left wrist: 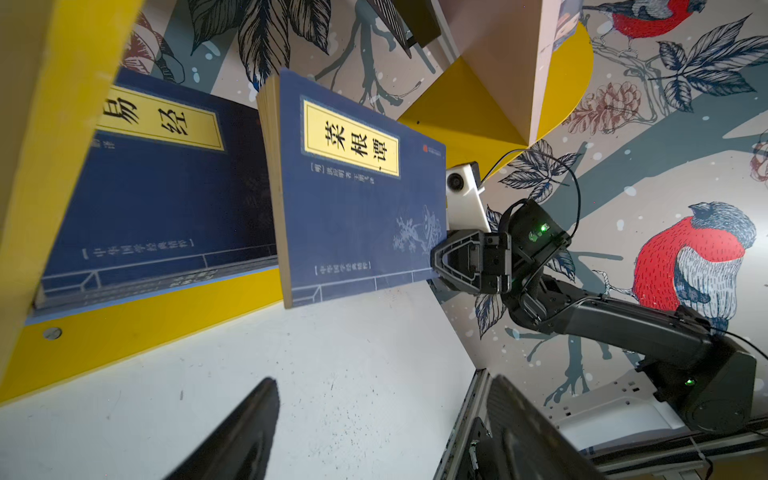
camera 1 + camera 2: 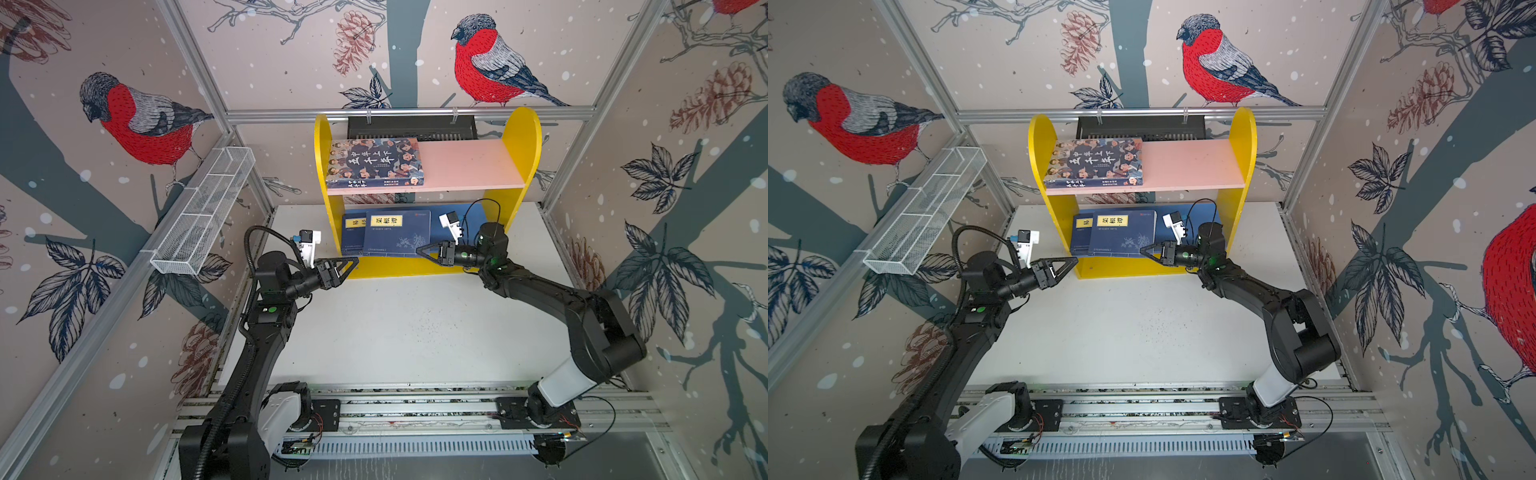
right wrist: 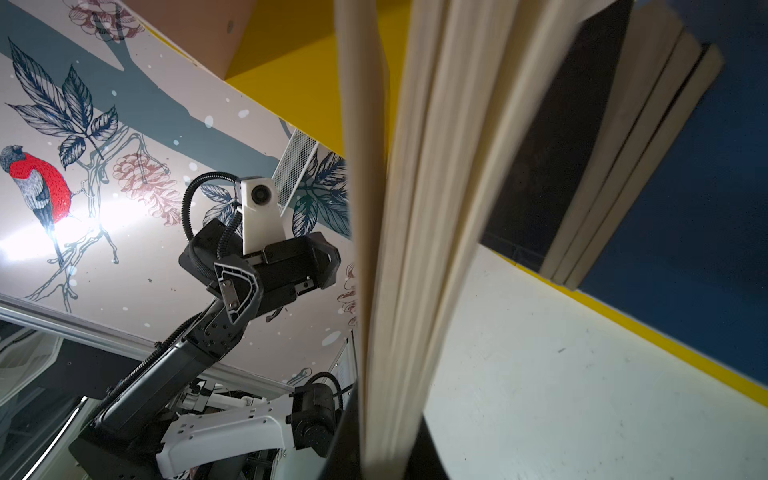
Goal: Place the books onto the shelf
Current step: 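Carry the paperback onto the stack with the right gripper while the left draws back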
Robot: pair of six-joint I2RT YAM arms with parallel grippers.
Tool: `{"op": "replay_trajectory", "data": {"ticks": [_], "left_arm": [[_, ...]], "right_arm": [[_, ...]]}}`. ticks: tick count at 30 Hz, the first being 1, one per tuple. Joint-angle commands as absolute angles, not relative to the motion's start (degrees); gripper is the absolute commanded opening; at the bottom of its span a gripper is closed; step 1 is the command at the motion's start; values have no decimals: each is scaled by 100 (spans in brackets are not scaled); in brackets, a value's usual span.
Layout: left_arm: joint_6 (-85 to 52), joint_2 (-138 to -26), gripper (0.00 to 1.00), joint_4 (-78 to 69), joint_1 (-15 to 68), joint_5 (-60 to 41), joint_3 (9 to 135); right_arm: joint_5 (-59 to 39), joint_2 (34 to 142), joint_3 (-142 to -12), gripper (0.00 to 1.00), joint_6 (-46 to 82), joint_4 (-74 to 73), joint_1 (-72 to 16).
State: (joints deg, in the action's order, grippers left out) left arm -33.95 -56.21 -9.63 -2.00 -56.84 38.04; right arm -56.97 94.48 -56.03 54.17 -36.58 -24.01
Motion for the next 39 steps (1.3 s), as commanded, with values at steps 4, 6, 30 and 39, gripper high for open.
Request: {"op": "replay_trajectory", "data": {"ticks": [4,6,30,39], "left_arm": [[-3131,-5563,78,-835,-207,-5792,3858],[-3158,-5538,78,-867,-206,-5836,3841],[-3126,-5507,78,-917,-207,-5801,3713],[-3086,-5493,78,-914,-211,-5801,3684]], "right_arm": [[-5580,10312,-6490,1,5662,-3408,-2381],[-5599,10582,-6696,0,5817,-3465,-2426],[-5508,11202,-7708,5,5404,-2482,-2858],[-5343,11140,-7805,29,5092,-1994,-2823]]}}
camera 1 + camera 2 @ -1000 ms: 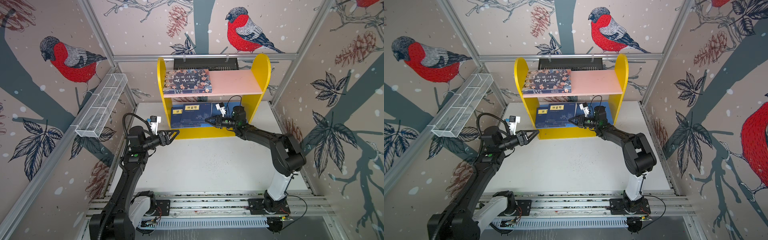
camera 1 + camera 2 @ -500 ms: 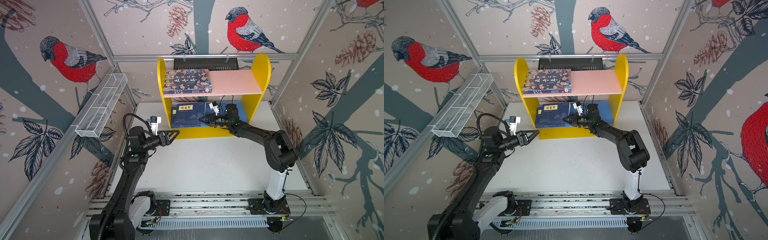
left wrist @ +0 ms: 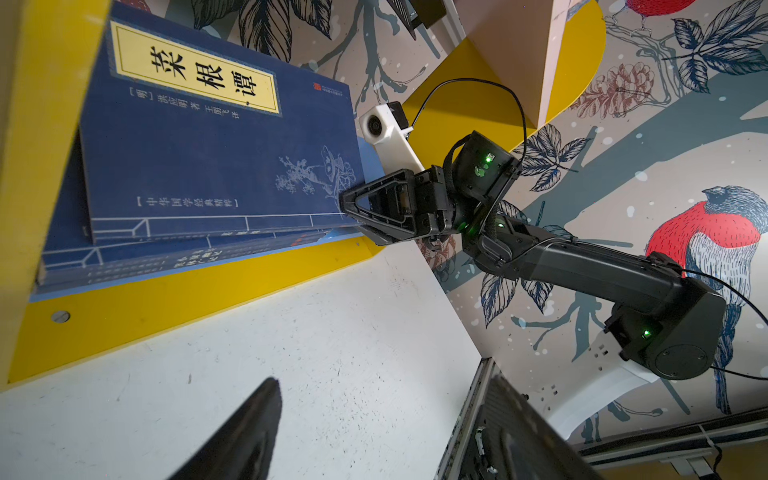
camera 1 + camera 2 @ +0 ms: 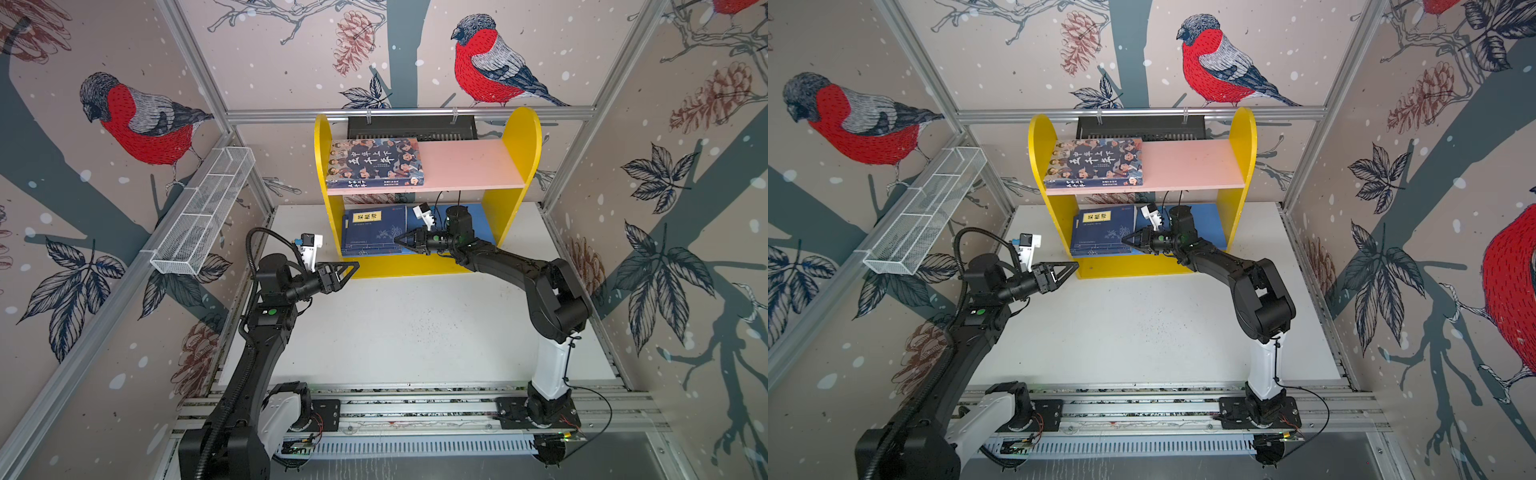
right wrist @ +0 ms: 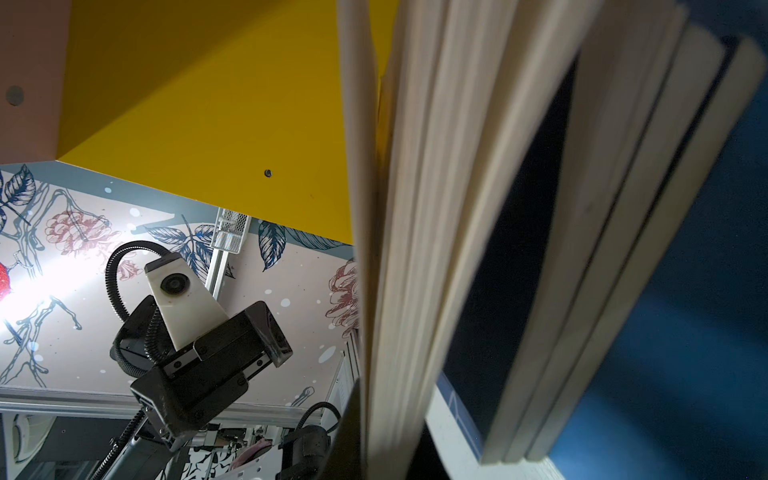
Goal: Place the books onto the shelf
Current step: 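Carry the paperback onto the stack with the right gripper while the left draws back, then push the paperback back onto the stack with the right gripper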
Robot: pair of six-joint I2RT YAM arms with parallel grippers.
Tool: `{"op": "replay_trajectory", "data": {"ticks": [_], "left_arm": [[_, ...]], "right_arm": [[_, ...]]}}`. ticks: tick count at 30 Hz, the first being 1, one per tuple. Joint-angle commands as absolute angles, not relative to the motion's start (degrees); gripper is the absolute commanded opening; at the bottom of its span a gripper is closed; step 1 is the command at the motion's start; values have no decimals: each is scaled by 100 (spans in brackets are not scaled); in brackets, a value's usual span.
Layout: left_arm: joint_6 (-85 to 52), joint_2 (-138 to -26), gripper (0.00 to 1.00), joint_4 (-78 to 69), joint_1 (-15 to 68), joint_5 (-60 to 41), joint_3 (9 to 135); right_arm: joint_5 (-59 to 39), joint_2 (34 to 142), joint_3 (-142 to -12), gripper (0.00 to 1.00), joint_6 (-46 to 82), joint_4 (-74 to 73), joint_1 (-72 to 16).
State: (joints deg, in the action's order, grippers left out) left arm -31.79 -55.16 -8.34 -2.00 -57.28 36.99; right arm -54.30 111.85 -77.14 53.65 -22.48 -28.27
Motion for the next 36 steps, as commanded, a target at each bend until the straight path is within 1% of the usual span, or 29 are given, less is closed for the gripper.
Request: {"op": "replay_trajectory", "data": {"ticks": [1,3,5,10,14,18,23,25,27,29,33,36], "left_arm": [[-3077,-5485,78,-914,-204,-5801,3683],[-3070,-5473,78,-906,-203,-5801,3669],[-3070,-5466,78,-913,-205,-5803,3658],[-3060,-5471,78,-908,-206,-5792,3639],[-3073,-5467,78,-911,-204,-5799,3622],[-3072,-5459,78,-910,-207,-5806,3612],[-3085,-5440,78,-909,-209,-5805,3595],[-3075,-5427,78,-909,-208,-5801,3586],[-3072,-5431,78,-911,-204,-5805,3577],[-3062,-5425,78,-915,-205,-5796,3577],[-3059,-5436,78,-914,-207,-5784,3577],[-3019,-5426,78,-882,-202,-5726,3582]], "right_arm": [[-5253,11125,-7845,33,5001,-1843,-2821],[-4963,11062,-7917,42,4750,-1478,-2830],[-4747,11011,-8006,48,4554,-1171,-2843],[-4275,10836,-8046,53,4337,-789,-2824],[-3996,10731,-8046,53,4221,-598,-2814],[-3815,10688,-8021,46,4175,-545,-2796],[-3768,10731,-8043,32,4158,-556,-2804],[-3713,10727,-8052,24,4144,-549,-2810],[-3659,10727,-8073,20,4116,-507,-2812],[-3590,10740,-8118,17,4066,-437,-2833],[-3516,10799,-8254,14,3952,-279,-2884],[-3457,10836,-8329,14,3907,-203,-2933]]}}
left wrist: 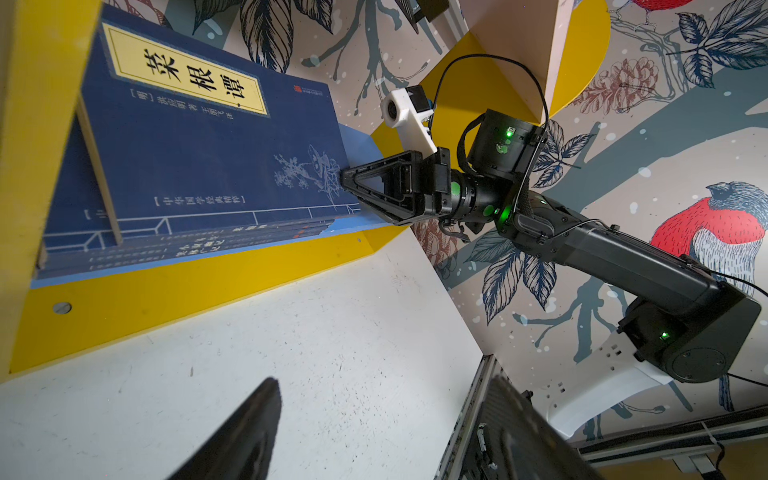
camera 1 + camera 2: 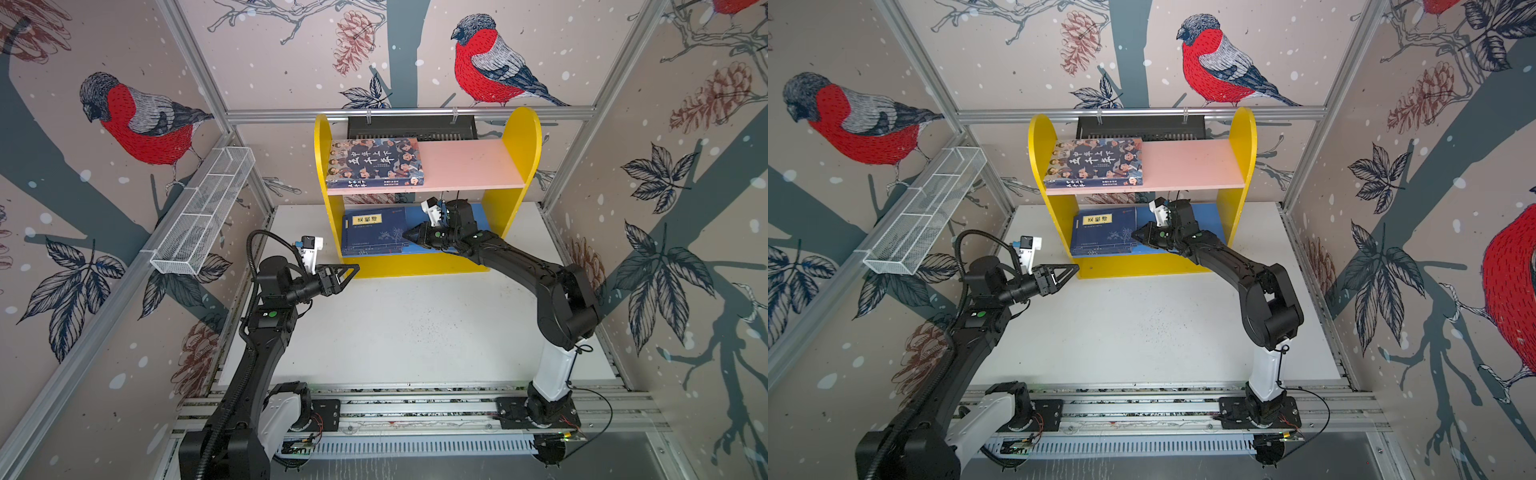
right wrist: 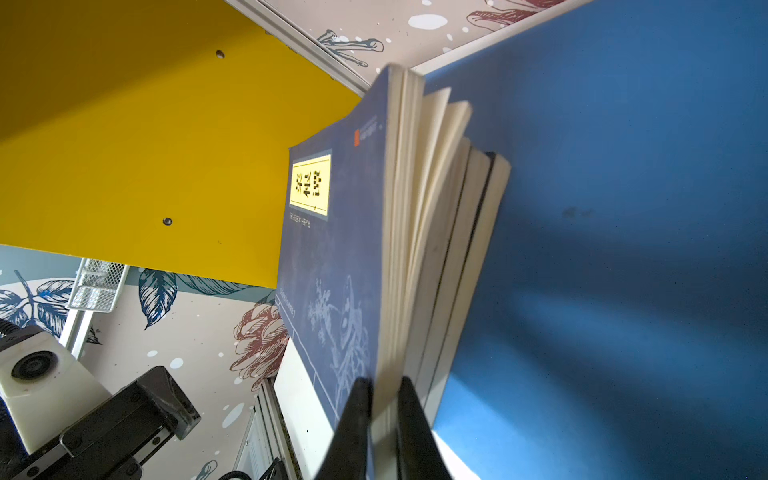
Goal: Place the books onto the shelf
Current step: 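Push the paperback back onto the stack with the right gripper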
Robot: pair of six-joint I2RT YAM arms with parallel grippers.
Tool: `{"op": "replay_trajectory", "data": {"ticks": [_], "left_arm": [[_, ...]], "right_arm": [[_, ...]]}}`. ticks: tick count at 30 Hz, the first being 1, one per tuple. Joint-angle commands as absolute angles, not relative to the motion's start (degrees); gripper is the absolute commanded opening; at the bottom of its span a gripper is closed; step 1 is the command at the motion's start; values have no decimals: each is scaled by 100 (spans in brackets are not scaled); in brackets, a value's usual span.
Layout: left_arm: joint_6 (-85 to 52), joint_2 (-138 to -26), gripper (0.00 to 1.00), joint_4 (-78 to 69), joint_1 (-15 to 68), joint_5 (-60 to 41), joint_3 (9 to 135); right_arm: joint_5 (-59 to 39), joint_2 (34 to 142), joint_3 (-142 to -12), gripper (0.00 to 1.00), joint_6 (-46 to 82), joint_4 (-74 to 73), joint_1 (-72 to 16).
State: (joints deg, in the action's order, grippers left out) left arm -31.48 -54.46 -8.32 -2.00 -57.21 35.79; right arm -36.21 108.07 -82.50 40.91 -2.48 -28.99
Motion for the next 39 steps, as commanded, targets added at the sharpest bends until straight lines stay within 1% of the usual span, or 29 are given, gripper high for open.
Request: {"op": "replay_trajectory", "data": {"ticks": [1,6,16,18,21,31,39], "left_arm": [[-2969,-5430,78,-810,-205,-5655,3601],[-2564,-5416,77,-294,-219,-4984,3799],[-1762,-5431,75,599,-222,-2972,4183],[-1647,-5414,75,656,-227,-2724,4167],[-1608,-5380,75,651,-228,-2611,4109],[-1631,-5367,75,581,-231,-2819,4052],[-1643,-5331,75,562,-233,-2871,4021]], "right_arm": [[-3435,10845,-8341,14,3904,-194,-2951],[-3412,10872,-8349,14,3954,-237,-2980],[-3353,10876,-8349,14,4086,-365,-3065],[-3361,10897,-8363,14,4096,-369,-3076],[-3356,10925,-8385,14,4104,-374,-3090],[-3318,10969,-8463,14,4164,-345,-3155],[-3058,10947,-8475,13,4190,-220,-3234]]}}
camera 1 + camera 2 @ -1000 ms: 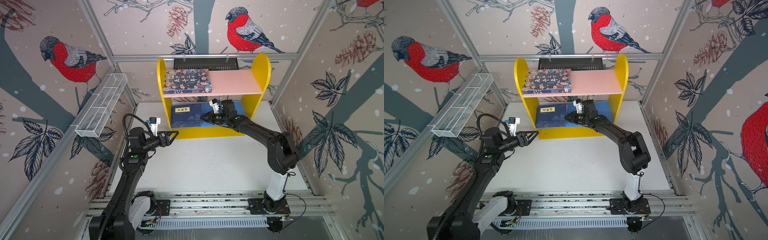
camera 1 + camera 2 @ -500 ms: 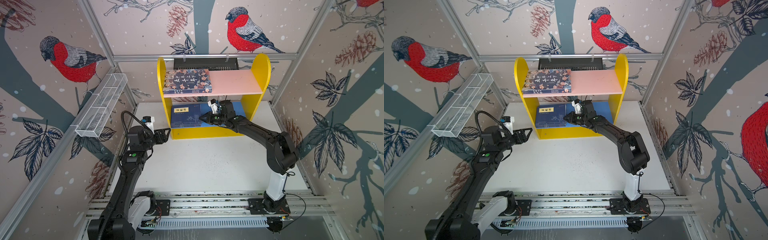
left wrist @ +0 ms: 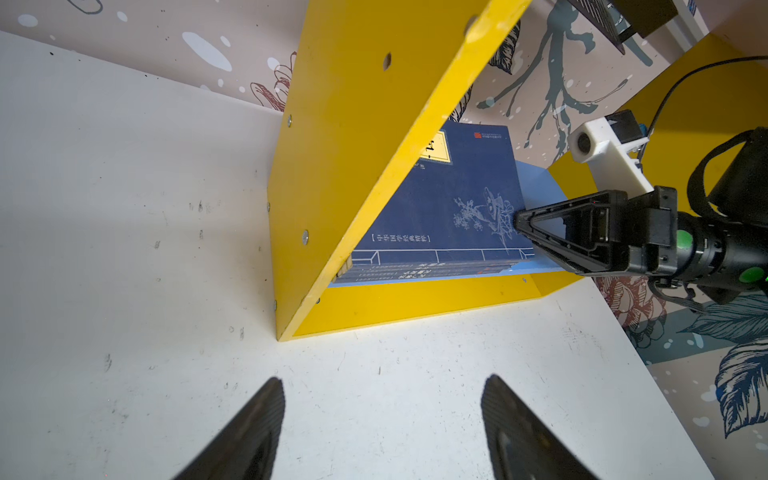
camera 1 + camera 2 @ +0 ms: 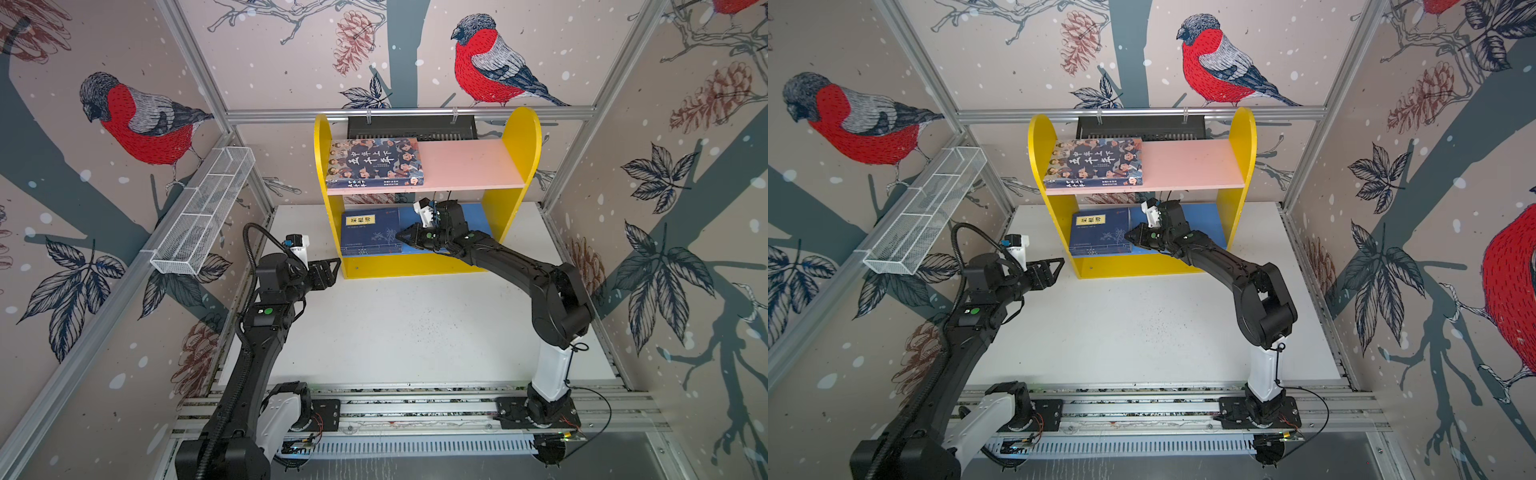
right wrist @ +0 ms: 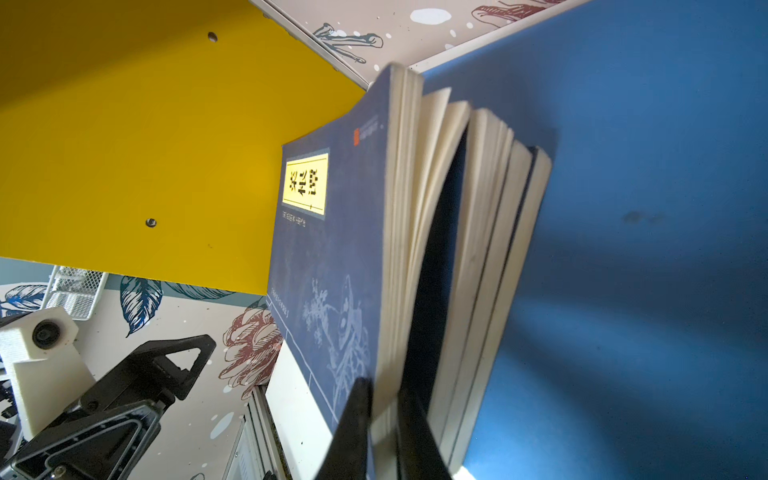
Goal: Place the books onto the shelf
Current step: 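Push the paperback back onto the stack with the right gripper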
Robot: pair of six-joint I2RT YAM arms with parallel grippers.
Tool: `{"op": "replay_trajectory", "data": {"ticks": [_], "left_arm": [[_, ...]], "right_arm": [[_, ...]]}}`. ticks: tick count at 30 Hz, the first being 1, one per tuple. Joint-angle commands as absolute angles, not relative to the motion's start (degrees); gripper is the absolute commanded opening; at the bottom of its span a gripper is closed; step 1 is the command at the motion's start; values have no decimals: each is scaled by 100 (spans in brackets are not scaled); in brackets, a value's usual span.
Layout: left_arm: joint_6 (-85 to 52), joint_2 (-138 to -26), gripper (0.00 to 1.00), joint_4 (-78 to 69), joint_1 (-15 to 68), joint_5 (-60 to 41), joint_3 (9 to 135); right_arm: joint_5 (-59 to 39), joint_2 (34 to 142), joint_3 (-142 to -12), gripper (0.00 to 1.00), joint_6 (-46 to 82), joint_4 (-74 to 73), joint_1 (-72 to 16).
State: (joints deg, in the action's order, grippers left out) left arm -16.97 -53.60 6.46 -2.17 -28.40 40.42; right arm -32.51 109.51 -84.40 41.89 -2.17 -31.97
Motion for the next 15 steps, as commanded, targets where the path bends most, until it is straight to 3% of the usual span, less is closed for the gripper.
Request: {"op": "replay_trajectory", "data": {"ticks": [1,3,10,15], "left_arm": [[-1643,-5322,75,562,-229,-2862,4018],[-1635,-5316,75,569,-229,-2831,4017],[-1633,-5291,75,580,-232,-2857,4006],[-1628,-5265,75,583,-237,-2857,3989]], "right_arm": [[-3035,10934,-8460,14,4197,-224,-3234],[-3032,10925,-8430,16,4219,-263,-3234],[-2894,10831,-8361,39,4195,-268,-3243],[-2730,10674,-8301,44,4132,-281,-3243]]}}
